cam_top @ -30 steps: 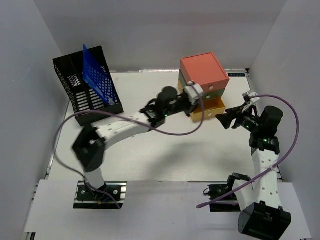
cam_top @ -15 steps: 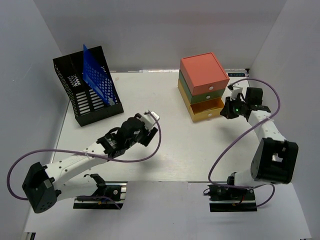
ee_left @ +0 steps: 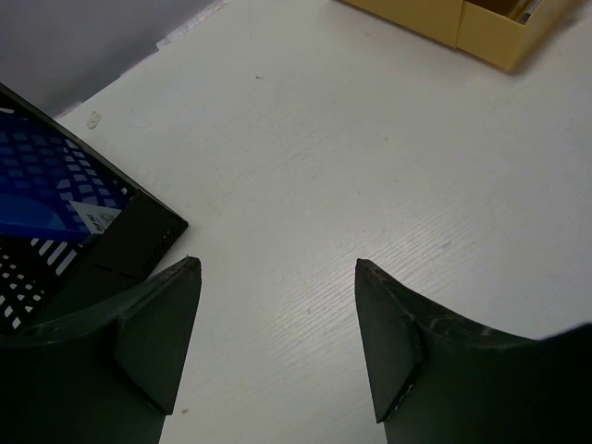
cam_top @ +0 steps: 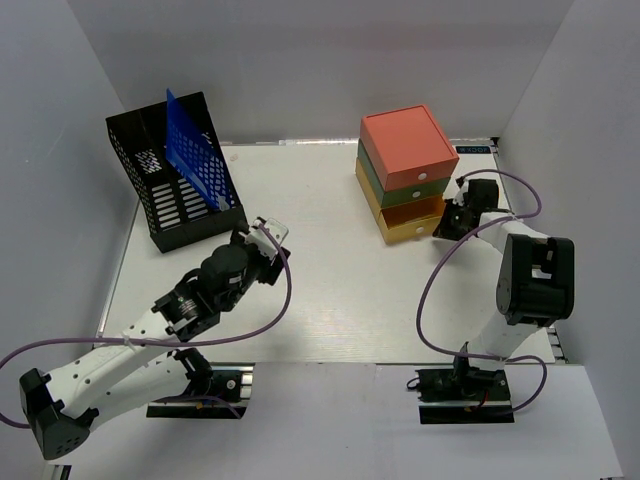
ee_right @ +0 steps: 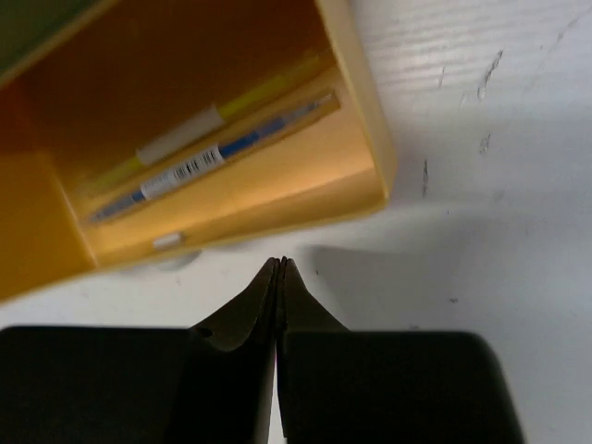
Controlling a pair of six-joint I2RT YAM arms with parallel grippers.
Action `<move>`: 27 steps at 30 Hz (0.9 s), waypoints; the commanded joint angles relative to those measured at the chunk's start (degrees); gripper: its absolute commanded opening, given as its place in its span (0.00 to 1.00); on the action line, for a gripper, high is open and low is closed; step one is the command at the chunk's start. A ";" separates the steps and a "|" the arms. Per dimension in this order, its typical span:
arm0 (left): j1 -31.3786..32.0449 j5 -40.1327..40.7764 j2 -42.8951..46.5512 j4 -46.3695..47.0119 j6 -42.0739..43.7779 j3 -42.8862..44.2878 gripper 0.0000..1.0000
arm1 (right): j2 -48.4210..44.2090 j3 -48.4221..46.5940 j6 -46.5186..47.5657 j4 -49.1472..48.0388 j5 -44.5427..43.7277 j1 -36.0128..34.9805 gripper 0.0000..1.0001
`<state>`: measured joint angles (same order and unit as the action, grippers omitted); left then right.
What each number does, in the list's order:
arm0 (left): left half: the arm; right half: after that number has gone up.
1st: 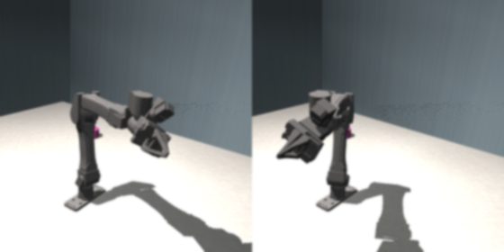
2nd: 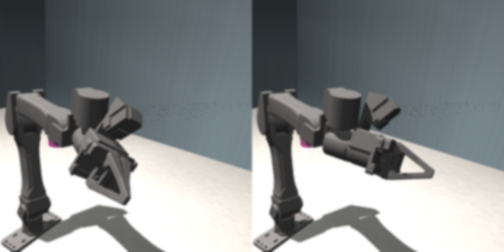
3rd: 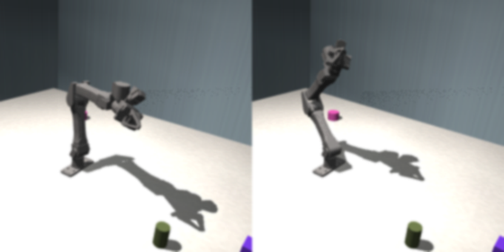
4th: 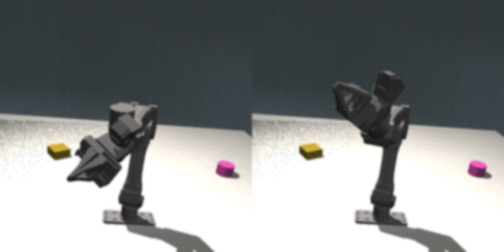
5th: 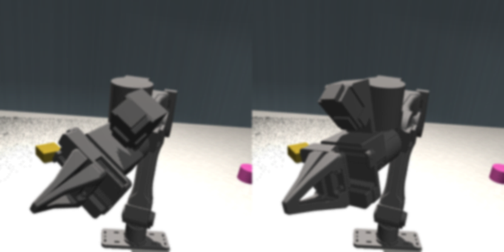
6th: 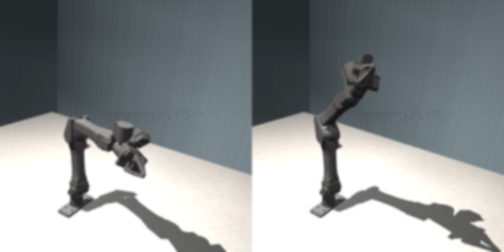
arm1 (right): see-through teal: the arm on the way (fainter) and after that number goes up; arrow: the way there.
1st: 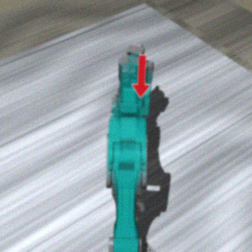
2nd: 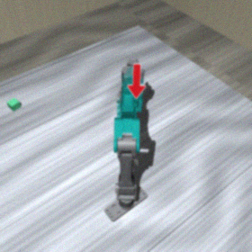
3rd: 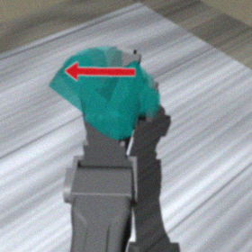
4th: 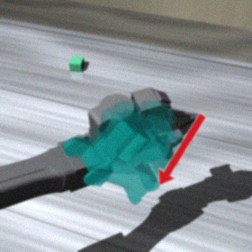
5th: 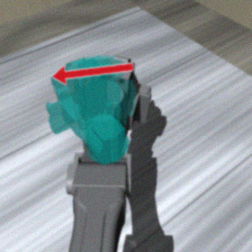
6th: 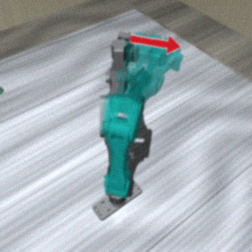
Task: Organize the desk
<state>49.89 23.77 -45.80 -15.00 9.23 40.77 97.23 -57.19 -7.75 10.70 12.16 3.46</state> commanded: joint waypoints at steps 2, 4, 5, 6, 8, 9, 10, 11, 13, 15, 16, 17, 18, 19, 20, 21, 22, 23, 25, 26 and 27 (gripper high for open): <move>0.21 1.46 0.10 -0.20 1.13 -0.87 0.77 | 0.58 -0.12 -11.22 -9.90 0.14 -0.03 0.00; 0.21 1.54 -0.69 -0.46 1.22 -0.79 0.77 | 1.29 -0.03 -15.70 -12.97 1.97 -0.04 0.00; 0.21 1.46 -0.95 -0.55 1.31 -0.78 0.77 | 1.90 -0.03 -17.02 -13.77 2.42 0.05 0.00; 0.21 1.54 -1.30 -0.64 1.31 -0.87 0.77 | 2.17 0.23 -19.65 -14.56 2.69 0.05 0.00; 0.21 1.28 -1.48 -0.73 1.40 -0.96 0.77 | 2.35 0.85 -21.51 -18.42 3.48 0.14 0.00; 0.21 1.37 -1.57 -0.47 1.40 -1.05 0.77 | 2.44 1.02 -22.91 -19.39 3.48 0.14 0.00; 0.21 1.28 -1.75 -0.46 1.49 -1.22 0.77 | 2.70 0.94 -23.45 -20.71 3.66 0.14 0.00; 0.21 1.11 -1.75 -0.46 1.58 -1.22 0.77 | 3.57 0.68 -23.97 -20.89 4.00 0.23 0.00; 0.21 1.28 -2.01 -0.46 1.58 -1.31 0.77 | 4.54 -0.46 -25.47 -21.42 4.97 0.23 0.00; 0.21 1.28 -2.10 -0.38 1.58 -1.40 0.77 | 5.86 -0.82 -26.52 -22.38 5.94 0.31 0.00; 0.21 1.28 -2.19 -0.38 1.58 -1.40 0.77 | 6.82 -0.91 -27.57 -23.43 6.20 0.31 0.00; 0.21 1.37 -2.27 -0.38 1.58 -1.40 0.77 | 7.09 -0.82 -28.37 -24.14 6.47 0.31 0.00; 0.21 1.54 -2.36 -0.46 1.58 -1.40 0.77 | 7.36 -0.65 -29.16 -24.84 6.99 0.31 0.00; 0.21 1.63 -2.45 -0.38 1.58 -1.57 0.77 | 7.62 -0.12 -30.64 -25.81 7.08 0.40 0.00; 0.21 1.72 -2.62 -0.38 1.58 -1.57 0.77 | 7.71 0.23 -31.36 -27.56 7.17 0.32 0.00; 0.21 1.81 -2.63 -0.38 1.58 -1.66 0.78 | 7.71 0.67 -32.15 -28.79 7.35 0.31 0.00; 0.21 1.81 -2.71 -0.38 1.58 -1.66 0.77 | 7.54 1.98 -32.94 -30.11 7.44 0.49 0.00; 0.21 1.81 -2.71 -0.29 1.58 -1.66 0.77 | 7.54 2.60 -34.42 -32.65 7.61 0.40 0.00; 0.21 1.81 -2.89 -0.20 1.66 -1.75 0.77 | 7.19 4.27 -35.84 -34.95 8.05 0.58 0.00; 0.21 1.72 -2.89 -0.29 1.66 -1.75 0.78 | 7.01 4.80 -37.41 -37.57 8.23 0.49 0.00; 0.21 1.72 -2.98 -0.20 1.75 -1.84 0.78 | 6.92 5.41 -38.30 -38.90 8.40 0.49 0.00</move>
<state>49.89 24.73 -48.73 -15.44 10.57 39.77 105.36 -53.25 -41.25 -19.07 19.42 3.73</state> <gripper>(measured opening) 0.776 0.016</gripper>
